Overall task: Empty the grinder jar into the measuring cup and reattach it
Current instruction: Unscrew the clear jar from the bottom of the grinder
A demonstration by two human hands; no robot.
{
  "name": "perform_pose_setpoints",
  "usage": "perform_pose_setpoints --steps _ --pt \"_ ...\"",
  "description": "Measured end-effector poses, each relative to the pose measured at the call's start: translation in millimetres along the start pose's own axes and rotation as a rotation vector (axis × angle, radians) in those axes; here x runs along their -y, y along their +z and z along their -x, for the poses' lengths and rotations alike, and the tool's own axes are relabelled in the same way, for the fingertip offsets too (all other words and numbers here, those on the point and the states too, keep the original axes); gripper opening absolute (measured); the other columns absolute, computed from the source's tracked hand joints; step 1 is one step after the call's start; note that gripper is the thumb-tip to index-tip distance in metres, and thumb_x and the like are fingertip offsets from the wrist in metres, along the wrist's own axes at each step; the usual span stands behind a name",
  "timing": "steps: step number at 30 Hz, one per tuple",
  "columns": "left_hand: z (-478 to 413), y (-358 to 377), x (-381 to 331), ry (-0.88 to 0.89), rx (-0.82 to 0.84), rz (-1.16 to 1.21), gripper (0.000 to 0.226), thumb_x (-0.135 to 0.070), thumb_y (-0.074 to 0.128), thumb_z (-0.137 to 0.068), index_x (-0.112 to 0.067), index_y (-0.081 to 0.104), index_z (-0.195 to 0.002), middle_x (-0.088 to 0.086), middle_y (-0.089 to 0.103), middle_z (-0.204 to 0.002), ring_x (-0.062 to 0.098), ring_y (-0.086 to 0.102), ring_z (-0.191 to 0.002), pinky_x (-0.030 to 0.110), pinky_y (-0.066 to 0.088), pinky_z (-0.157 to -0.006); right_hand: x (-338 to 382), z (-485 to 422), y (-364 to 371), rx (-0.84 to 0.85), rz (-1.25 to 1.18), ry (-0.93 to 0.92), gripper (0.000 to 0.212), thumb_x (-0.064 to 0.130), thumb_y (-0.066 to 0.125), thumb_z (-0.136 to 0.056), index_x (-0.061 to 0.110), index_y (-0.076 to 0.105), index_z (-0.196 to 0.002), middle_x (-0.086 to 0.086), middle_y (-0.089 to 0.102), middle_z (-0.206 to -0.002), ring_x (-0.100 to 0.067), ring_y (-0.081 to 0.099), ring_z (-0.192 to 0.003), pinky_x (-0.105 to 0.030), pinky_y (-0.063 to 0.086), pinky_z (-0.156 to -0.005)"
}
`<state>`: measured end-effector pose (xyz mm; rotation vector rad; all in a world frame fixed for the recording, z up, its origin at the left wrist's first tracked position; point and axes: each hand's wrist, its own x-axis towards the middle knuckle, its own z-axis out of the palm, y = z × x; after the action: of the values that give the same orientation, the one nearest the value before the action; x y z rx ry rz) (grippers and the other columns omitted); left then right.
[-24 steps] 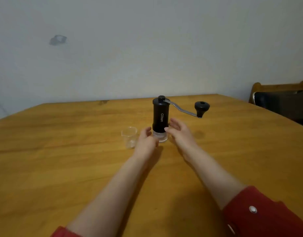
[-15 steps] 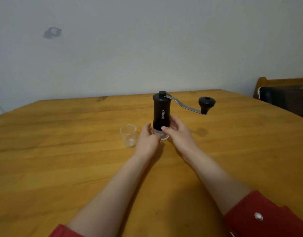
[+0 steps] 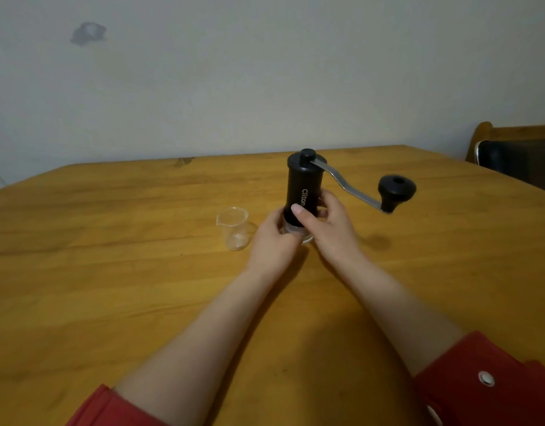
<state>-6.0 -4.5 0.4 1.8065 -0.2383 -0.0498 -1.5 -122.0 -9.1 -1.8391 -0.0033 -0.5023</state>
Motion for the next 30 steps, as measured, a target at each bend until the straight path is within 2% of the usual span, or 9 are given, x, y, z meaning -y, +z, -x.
perform_pose_setpoints --steps 3,7,10,13,16,18,22,27,30 --pt "0.3 1.7 0.7 0.028 0.006 -0.032 0.053 -0.016 0.062 -0.083 -0.02 0.054 -0.136 -0.002 0.067 -0.123 0.013 0.062 -0.113 0.039 0.051 -0.098 5.4 3.9 -2.1 0.001 0.006 -0.017 0.028 0.05 0.068 -0.08 0.06 0.048 -0.097 0.034 0.06 -0.095 0.024 0.054 -0.09 -0.016 0.046 -0.074" --pt "-1.8 2.4 4.5 0.058 -0.005 -0.04 0.054 -0.011 0.067 -0.082 -0.02 0.054 -0.134 -0.004 0.066 -0.123 0.009 0.061 -0.113 0.031 0.051 -0.095 5.6 5.2 -2.9 0.006 -0.033 -0.033 0.031 0.038 0.071 -0.085 0.057 0.049 -0.097 0.046 0.061 -0.09 0.024 0.056 -0.09 -0.009 0.048 -0.07" --pt "-3.2 2.4 6.6 0.091 -0.045 -0.058 0.053 -0.017 0.074 -0.079 -0.022 0.055 -0.128 -0.006 0.063 -0.122 0.006 0.06 -0.11 0.026 0.052 -0.091 5.2 2.9 -3.5 -0.045 -0.112 -0.054 0.027 0.036 0.072 -0.085 0.047 0.053 -0.1 0.026 0.066 -0.096 0.019 0.06 -0.09 -0.003 0.047 -0.069" --pt "-4.6 2.9 7.5 0.121 -0.082 -0.1 0.061 -0.023 0.079 -0.073 -0.026 0.051 -0.128 -0.004 0.058 -0.128 0.011 0.057 -0.116 0.031 0.051 -0.095 4.4 0.9 -3.6 -0.068 -0.223 -0.054 0.025 0.041 0.07 -0.084 0.036 0.057 -0.105 0.01 0.069 -0.101 0.005 0.066 -0.094 -0.012 0.051 -0.074" --pt "-2.7 3.4 7.4 0.112 -0.056 -0.09 0.078 -0.036 0.082 -0.063 -0.028 0.046 -0.132 -0.004 0.059 -0.126 0.014 0.061 -0.113 0.037 0.053 -0.095 5.7 -0.4 -2.4 -0.074 -0.331 -0.024 0.022 0.038 0.069 -0.086 0.029 0.06 -0.104 0.006 0.071 -0.102 -0.006 0.069 -0.097 -0.023 0.052 -0.082" --pt "-0.6 3.7 7.2 0.103 -0.03 -0.096 0.083 -0.044 0.082 -0.06 -0.028 0.045 -0.132 -0.007 0.064 -0.12 0.011 0.065 -0.106 0.032 0.054 -0.089 7.8 0.6 -2.0 -0.057 -0.379 -0.007 0.021 0.036 0.068 -0.088 0.025 0.062 -0.105 0.006 0.072 -0.1 -0.007 0.069 -0.096 -0.022 0.053 -0.082" --pt "-0.7 5.3 6.1 0.075 -0.042 -0.103 0.073 -0.04 0.086 -0.061 -0.026 0.049 -0.123 -0.009 0.068 -0.106 0.007 0.067 -0.095 0.024 0.053 -0.077 14.1 4.8 -2.8 -0.003 -0.441 0.025 0.029 0.038 0.068 -0.085 0.02 0.063 -0.107 0.007 0.074 -0.096 -0.01 0.07 -0.096 -0.025 0.054 -0.083" --pt "1.1 5.5 4.4 0.139 -0.07 -0.27 0.063 -0.038 0.089 -0.06 -0.029 0.048 -0.106 -0.011 0.063 -0.093 0.001 0.061 -0.081 0.016 0.041 -0.061 31.1 4.4 -8.5 -0.126 -0.614 0.092 0.049 0.042 0.08 -0.073 0.011 0.064 -0.108 -0.014 0.073 -0.106 -0.025 0.07 -0.102 -0.039 0.055 -0.093" --pt "2.4 7.0 3.1 0.153 -0.044 -0.327 0.058 -0.036 0.088 -0.061 -0.029 0.048 -0.101 -0.01 0.062 -0.089 0.001 0.059 -0.077 0.014 0.038 -0.057 35.2 5.0 -12.1 -0.173 -0.705 0.132 0.045 0.039 0.084 -0.068 0.013 0.065 -0.099 -0.011 0.074 -0.095 -0.022 0.073 -0.092 -0.037 0.059 -0.085"
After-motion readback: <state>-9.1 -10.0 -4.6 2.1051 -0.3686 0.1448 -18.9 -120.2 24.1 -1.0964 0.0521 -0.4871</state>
